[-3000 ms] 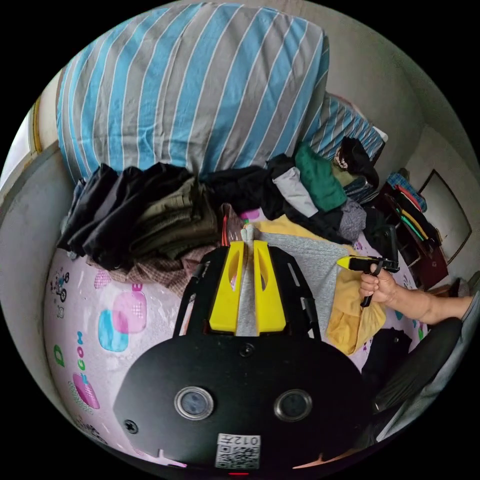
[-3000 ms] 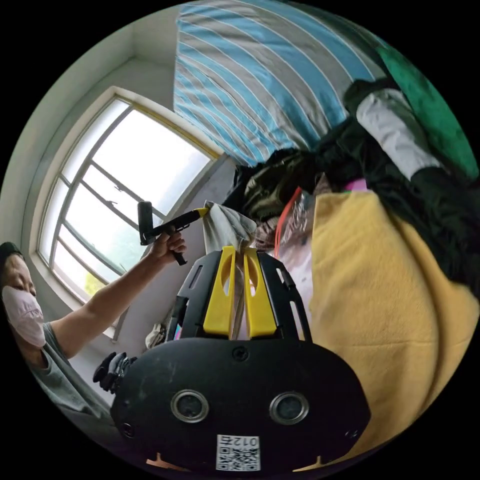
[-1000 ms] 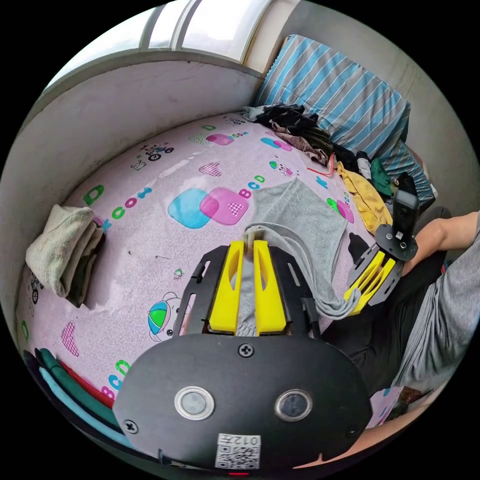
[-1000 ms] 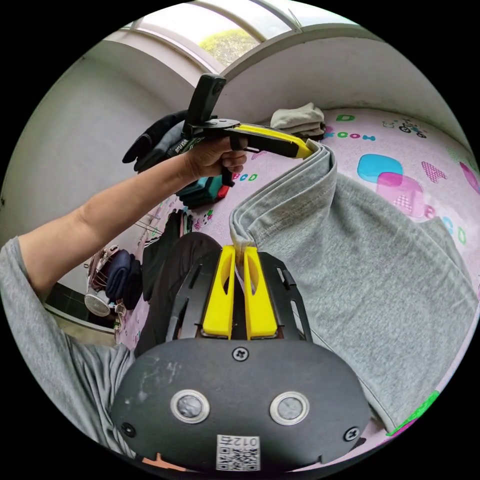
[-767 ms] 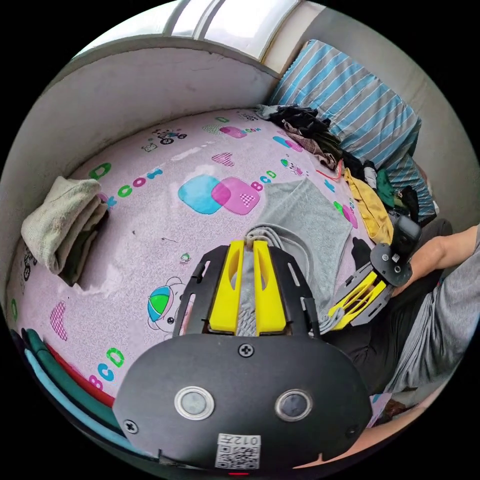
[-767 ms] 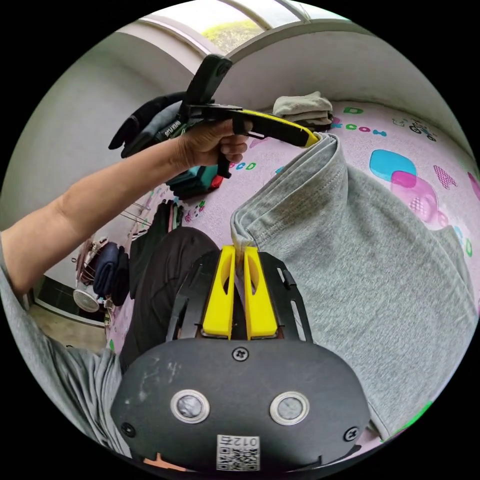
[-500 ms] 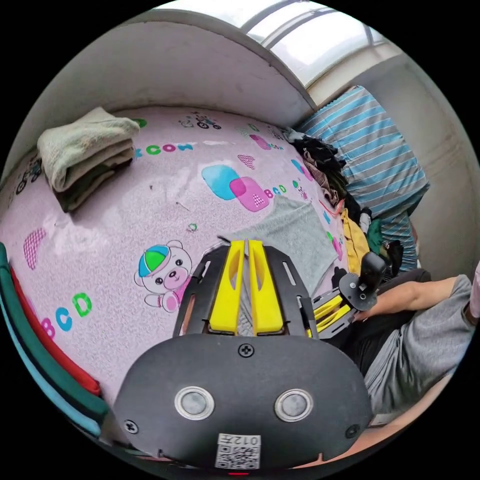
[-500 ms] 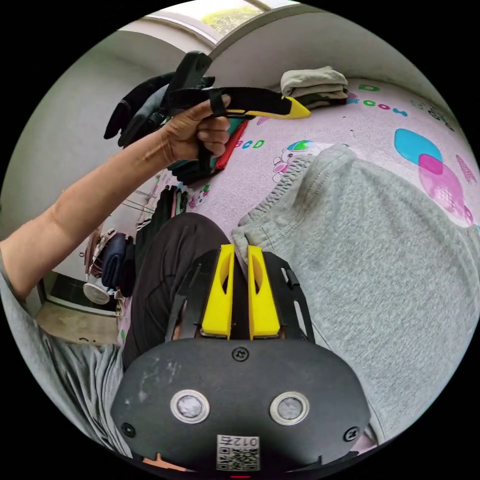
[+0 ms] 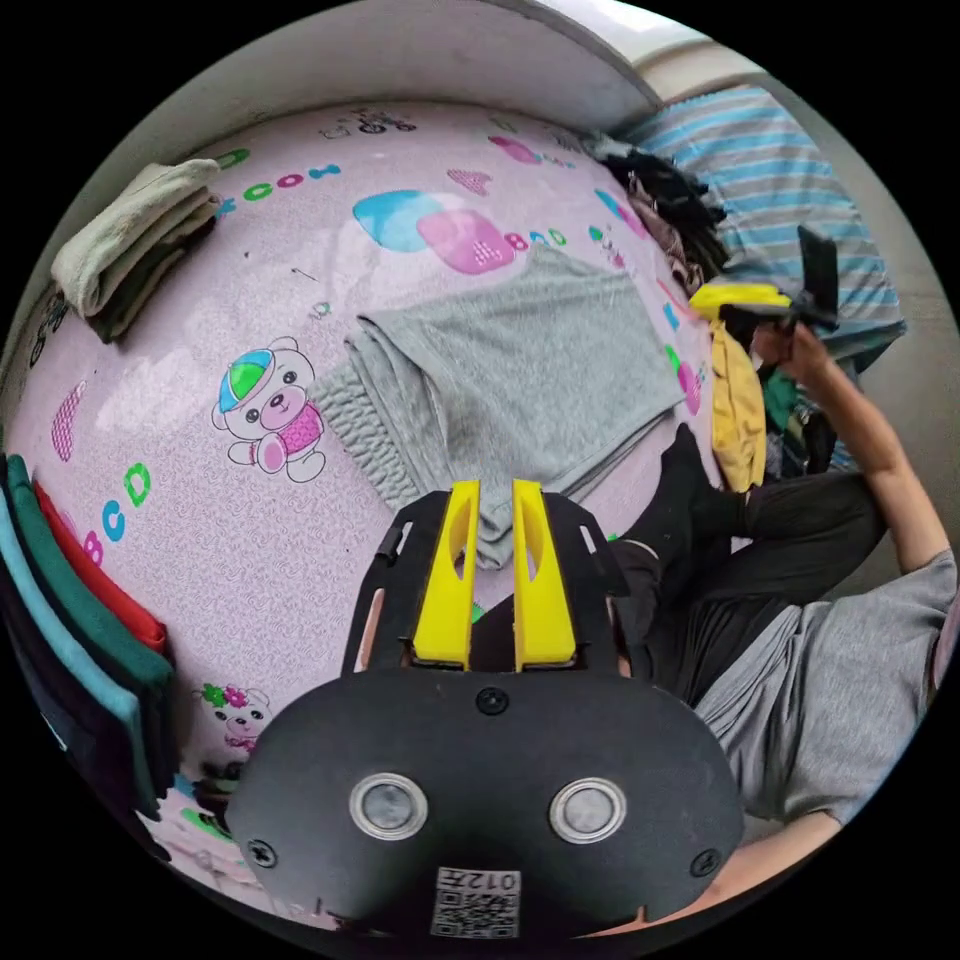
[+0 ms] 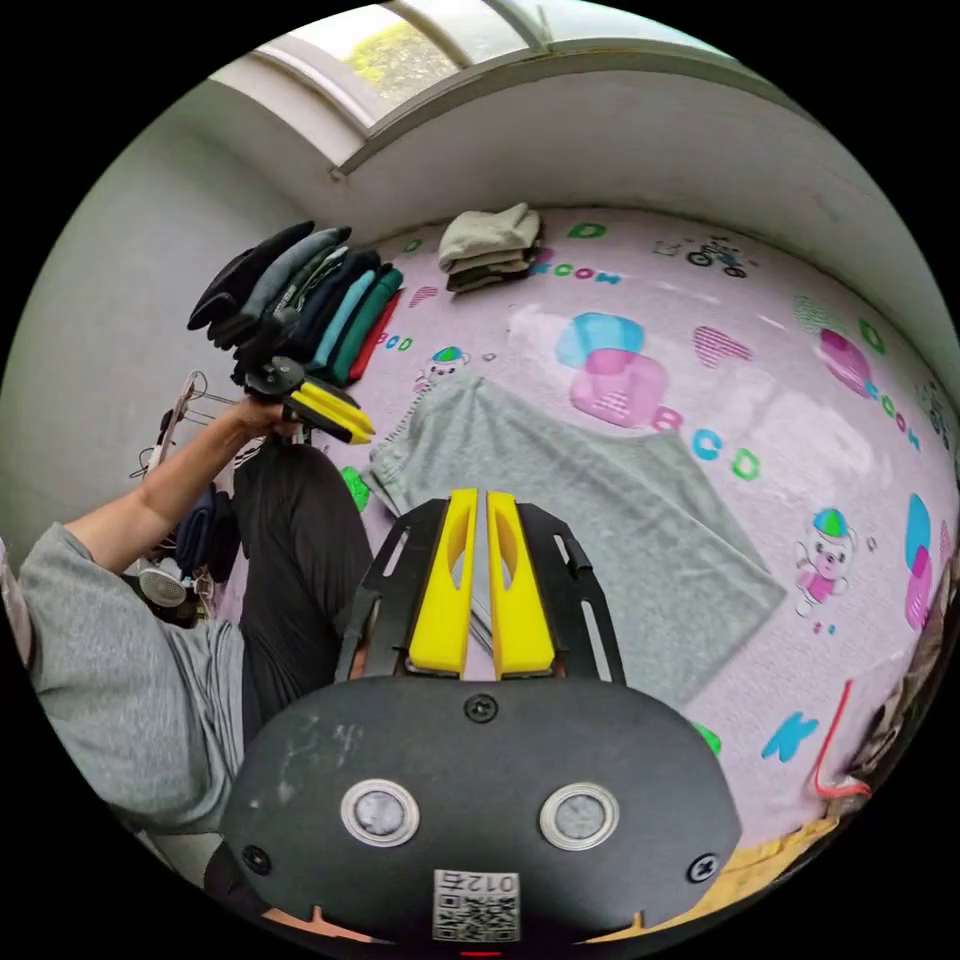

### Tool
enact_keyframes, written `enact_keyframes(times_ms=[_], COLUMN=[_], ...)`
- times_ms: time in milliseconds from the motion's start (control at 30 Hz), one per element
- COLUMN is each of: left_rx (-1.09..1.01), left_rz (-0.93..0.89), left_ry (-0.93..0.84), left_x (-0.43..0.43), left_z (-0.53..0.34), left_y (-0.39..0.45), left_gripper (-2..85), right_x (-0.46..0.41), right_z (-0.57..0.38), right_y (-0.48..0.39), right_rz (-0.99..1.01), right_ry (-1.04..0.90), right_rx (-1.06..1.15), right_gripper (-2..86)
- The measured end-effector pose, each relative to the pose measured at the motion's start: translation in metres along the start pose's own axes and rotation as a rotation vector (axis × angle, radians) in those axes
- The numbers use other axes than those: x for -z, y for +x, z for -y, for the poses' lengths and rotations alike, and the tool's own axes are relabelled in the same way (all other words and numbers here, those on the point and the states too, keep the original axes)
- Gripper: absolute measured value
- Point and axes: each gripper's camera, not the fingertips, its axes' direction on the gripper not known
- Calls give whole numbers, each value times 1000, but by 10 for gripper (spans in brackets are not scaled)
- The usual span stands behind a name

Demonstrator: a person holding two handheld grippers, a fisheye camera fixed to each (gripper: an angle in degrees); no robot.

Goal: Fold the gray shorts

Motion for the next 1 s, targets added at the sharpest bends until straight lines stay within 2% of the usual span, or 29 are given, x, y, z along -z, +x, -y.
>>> enact_keyframes(times_ms=[33,200,333,433,600,733,867,1000], left_rx=[-22,15,64,47,-23,57,163,311], left_rz=[34,41,39,92,115,187,95,-143], left_ry=[-73,-201,-264,-298,-282,-421,-382,-193], left_x=[-9,-39,-62,-66,-38,-59,-58,-31], left_z=[10,45,71,85,91,90,87,77], left_y=[8,21,25,36,68,59,50,42], left_gripper=[45,47,35,17,4,7,26,77], right_x=[23,91,126,125,96,79,85,97], right_z=[-8,-61,-131,-184,-249,-284,-301,-319], right_y=[15,66,95,115,146,166,166,167], right_rz=[-11,-33,30,92,164,213,215,176], right_ry=[-13,-76,62,179,213,233,251,252], right_rx=[-26,-153,-273,-368,-495,-571,-565,-577], right_gripper=[0,-2,-5,-7,-7,-7,-7,-7])
